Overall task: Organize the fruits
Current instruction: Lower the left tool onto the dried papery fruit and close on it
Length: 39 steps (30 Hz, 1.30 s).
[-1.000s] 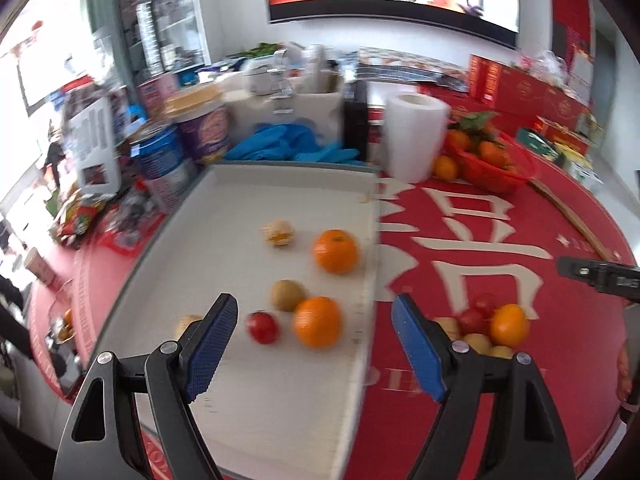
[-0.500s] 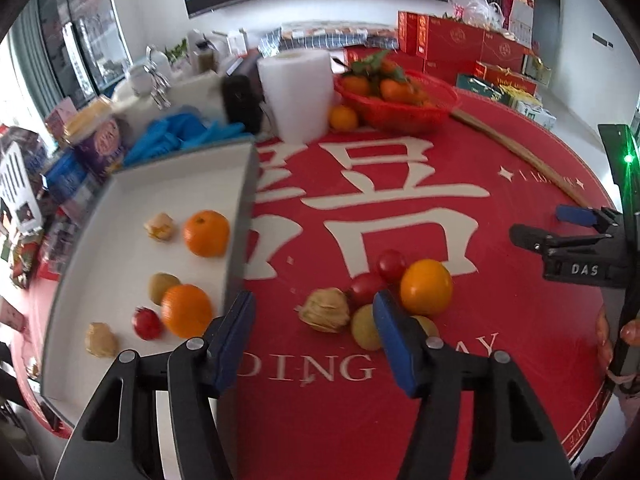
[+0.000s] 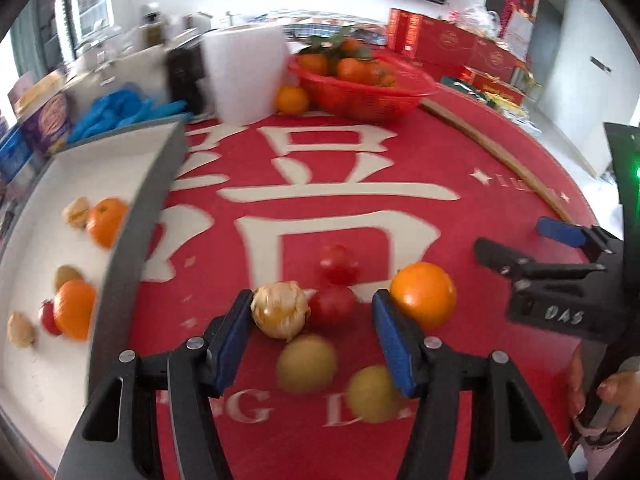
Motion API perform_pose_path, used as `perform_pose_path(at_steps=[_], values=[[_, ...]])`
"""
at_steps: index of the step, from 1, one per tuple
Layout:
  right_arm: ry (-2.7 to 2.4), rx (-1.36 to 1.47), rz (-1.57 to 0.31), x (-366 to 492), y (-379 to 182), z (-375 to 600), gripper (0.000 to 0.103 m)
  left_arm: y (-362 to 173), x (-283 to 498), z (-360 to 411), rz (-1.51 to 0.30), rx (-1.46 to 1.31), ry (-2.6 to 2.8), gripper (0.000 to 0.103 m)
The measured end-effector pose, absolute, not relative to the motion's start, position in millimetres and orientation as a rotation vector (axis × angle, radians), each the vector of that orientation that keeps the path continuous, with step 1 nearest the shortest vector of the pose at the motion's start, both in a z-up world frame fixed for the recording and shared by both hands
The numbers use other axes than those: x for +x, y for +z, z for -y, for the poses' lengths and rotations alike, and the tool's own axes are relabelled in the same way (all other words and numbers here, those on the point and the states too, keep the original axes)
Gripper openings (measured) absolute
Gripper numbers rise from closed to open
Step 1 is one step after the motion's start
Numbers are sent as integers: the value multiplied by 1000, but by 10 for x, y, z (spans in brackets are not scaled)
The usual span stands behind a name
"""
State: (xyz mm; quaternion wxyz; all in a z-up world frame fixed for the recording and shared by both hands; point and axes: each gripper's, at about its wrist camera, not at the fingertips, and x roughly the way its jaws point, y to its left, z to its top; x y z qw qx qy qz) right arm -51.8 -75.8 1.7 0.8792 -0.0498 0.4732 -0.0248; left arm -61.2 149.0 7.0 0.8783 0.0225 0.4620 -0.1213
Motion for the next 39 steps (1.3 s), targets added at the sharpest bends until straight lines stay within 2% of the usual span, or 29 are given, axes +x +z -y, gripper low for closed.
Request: perform_pose_path(at_steps=[15,23,25,30,35,39], values=[[-53,-101,-983,-512,14,748,103,179,-432,-1596,-967,89,-227,64],[-54,-103,-983,-512,15,748,103,186,-174,-1650,-1050,-53,-254,62],[-53,-101,-983,-510,15,750,103,186,-173,-1640,-1056,-68,-260,52],[-53,-102,-983,-512,17,745,103,194,-195,-1630,-1064,-87,-272,40],[-53,-102,-983,-513,18,743,103,237,-170,-1716,-1044,-103,-240,40],[-53,-102,-983,-514,19,742,103,264,-158,-1868,-1045,-156,-232,47]])
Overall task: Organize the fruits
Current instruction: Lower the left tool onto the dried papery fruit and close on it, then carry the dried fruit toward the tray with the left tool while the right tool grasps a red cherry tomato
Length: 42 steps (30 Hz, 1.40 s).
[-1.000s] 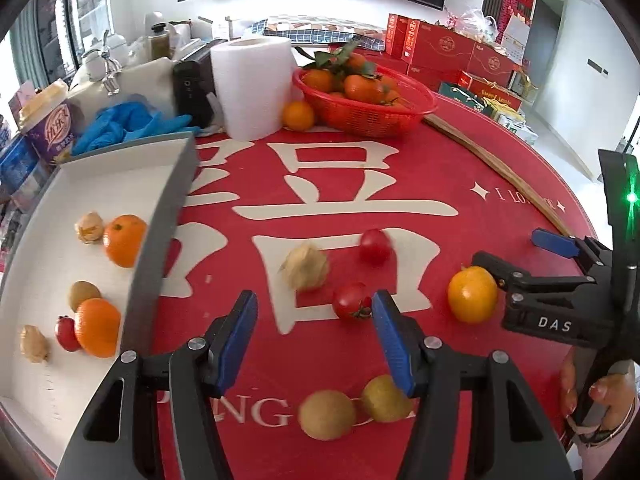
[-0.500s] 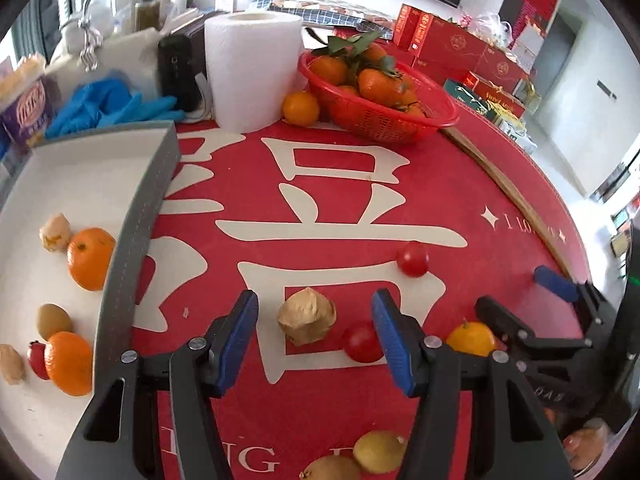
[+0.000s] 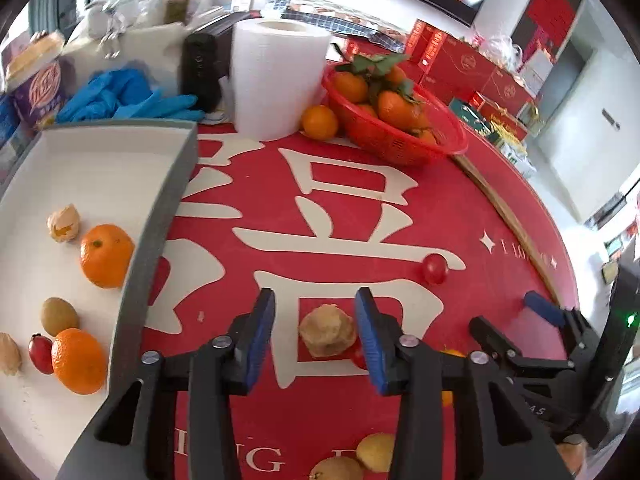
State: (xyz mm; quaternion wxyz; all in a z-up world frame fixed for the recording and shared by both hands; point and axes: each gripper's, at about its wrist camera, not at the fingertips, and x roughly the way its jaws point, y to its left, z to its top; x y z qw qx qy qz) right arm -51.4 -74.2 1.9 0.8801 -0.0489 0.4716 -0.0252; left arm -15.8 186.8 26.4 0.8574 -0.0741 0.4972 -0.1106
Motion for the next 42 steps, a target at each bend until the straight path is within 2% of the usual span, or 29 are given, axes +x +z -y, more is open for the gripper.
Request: perform_pose_path(at_steps=[12,15,18,20,21,25,26,28,36,42], values=[[-52,-102,-983,-513,20,737,103,191,-187,-1658,-1042,-31,-194,47],[-53,-102,-983,-513,20,736,103,187,-227,-1661,-1029,9,-173,38],[-53,-103,-983,-512,19,733,103,171,-278,-1635,-1011,42,-166,37],[-52,-102,-983,-514,21,733,103,170,-295,-1651,-998,35,-165,41],[-52,-102,-983,-514,21,733,103,164,-286,-1664,-995,34,-154,48],[-52,-102,-983,-514,22,732,103,148,-258,-1651,-991,47,-146,49],[-52,-102,-982,-514,22,731,103,151,-266,-1649,-991,52,-145,47],[-52,-102,-983,-514,22,729,103,148,-261,-1632,-992,56,-151,26],[-37,-109,-999,-417,24,706,103,153,-293,-1713,-983,7,-155,26],[124,15,-1019,-156,199,501,103,232,-336,-1822,-956,-29,-144,26]])
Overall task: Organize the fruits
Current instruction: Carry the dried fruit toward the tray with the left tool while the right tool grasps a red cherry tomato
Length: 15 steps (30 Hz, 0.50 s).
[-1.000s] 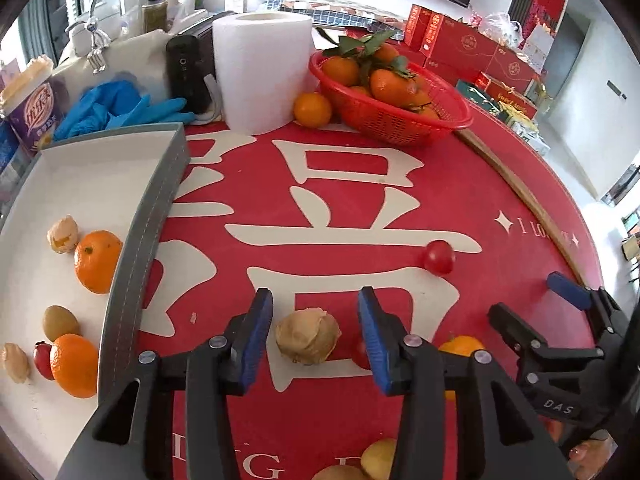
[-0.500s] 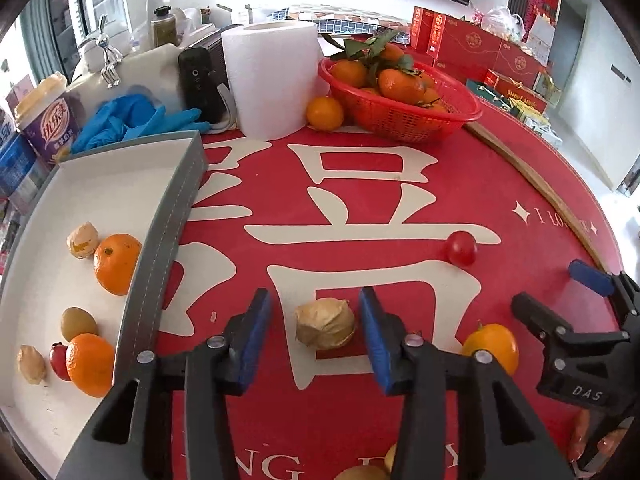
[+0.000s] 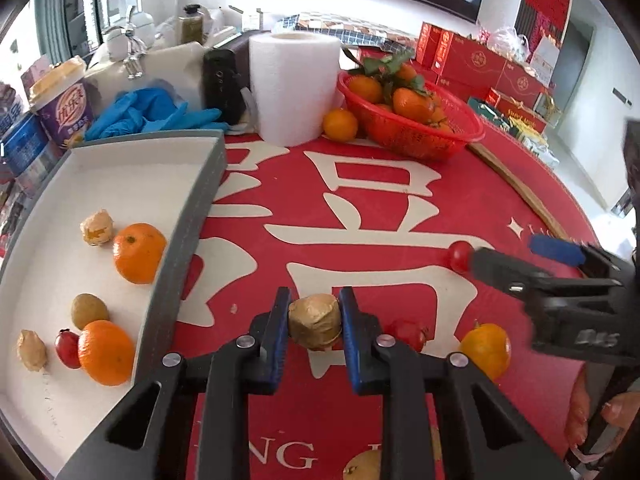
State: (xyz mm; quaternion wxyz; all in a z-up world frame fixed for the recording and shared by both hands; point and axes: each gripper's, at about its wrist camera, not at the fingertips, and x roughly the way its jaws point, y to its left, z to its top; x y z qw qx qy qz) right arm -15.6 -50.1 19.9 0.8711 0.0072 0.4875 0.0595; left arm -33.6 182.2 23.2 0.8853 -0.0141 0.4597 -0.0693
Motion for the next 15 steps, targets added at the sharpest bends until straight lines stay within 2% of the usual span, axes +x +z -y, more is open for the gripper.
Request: perform_pose_path(at_steps=[2,3,4,5,7,8,9,15], values=[[127,-78,-1011,-94,218,303,103,274,-378,-1859,-941,-40,-145,26],[126,-117,-1023,-70,189,219,94,295,-402,-1878,-933,-43,-144,26],[133,-141,-1047,-51,138,156,73,321,-429,-1903,-923,-45,-141,26],[137,-155,-1077,-28,76,118,69,346,-452,-1933,-912,-46,-137,26],[112,-224,-1045,-79,50,39,50,412,-509,-2005,-890,-55,-130,26],[125,-211,-1047,-94,42,36,44,441,-531,-2044,-879,-58,-126,26],[120,-208,-1043,-110,36,32,23,477,-557,-2088,-868,-60,-118,26],[184,-94,-1047,-142,64,130,21,648,-709,-2480,-808,-95,-55,26]])
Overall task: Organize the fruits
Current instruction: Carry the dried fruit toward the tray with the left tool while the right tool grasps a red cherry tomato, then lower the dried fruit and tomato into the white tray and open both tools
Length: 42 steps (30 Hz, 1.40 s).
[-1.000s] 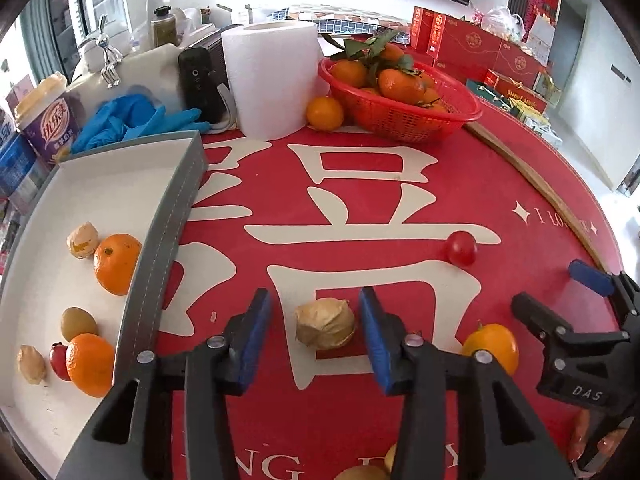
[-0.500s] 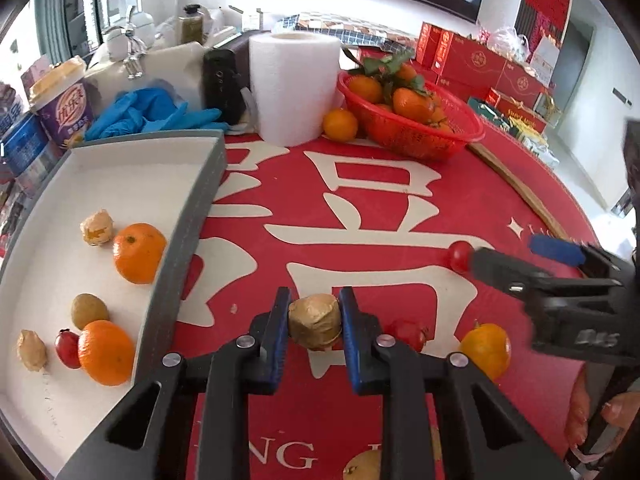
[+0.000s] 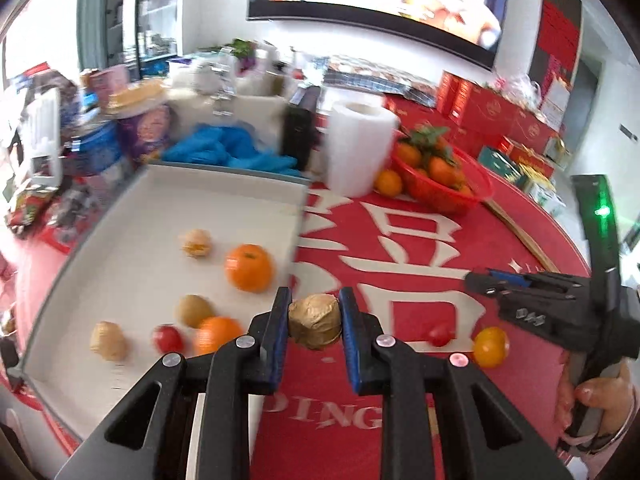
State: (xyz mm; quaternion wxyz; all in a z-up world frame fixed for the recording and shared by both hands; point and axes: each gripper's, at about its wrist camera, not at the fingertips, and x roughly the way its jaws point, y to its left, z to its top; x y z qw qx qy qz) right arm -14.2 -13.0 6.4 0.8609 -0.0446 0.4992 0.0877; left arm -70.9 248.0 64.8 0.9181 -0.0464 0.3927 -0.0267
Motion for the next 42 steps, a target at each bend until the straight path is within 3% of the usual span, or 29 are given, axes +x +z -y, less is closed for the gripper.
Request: perform_pose_path(at_steps=[10,19,27,29,30,31,32,33,38,40,42], values=[[400,-80,-1037,-149,341,-558,21,546,-818,-3152,-823,-126,113,26],[551,-161,-1064,-138,288,-1586,21,408,-883,-3423,-844,-130,189,26],[597,-159,-1105,-94,161,-1909,22,342,-906,-3473,-851,-122,200,27],[598,-148,-1118,-70,148,-1908,31,344,-913,-3475,-843,-120,202,30],[595,-144,-1121,-56,144,-1910,54,346,-918,-3475,-839,-118,199,38],[591,-137,-1119,-50,151,-1906,83,348,-925,-3479,-836,-120,198,55],[590,-128,-1104,-50,174,-1900,92,354,-940,-3491,-827,-127,200,65],[586,-123,-1085,-57,211,-1889,95,366,-961,-3507,-809,-134,207,80],[557,-114,-1037,-87,390,-1767,95,439,-1036,-3552,-754,-165,201,82],[536,-96,-1031,-93,443,-1667,103,464,-1077,-3567,-744,-192,184,83],[531,-69,-1016,-122,500,-1549,103,484,-1125,-3571,-736,-217,155,84]])
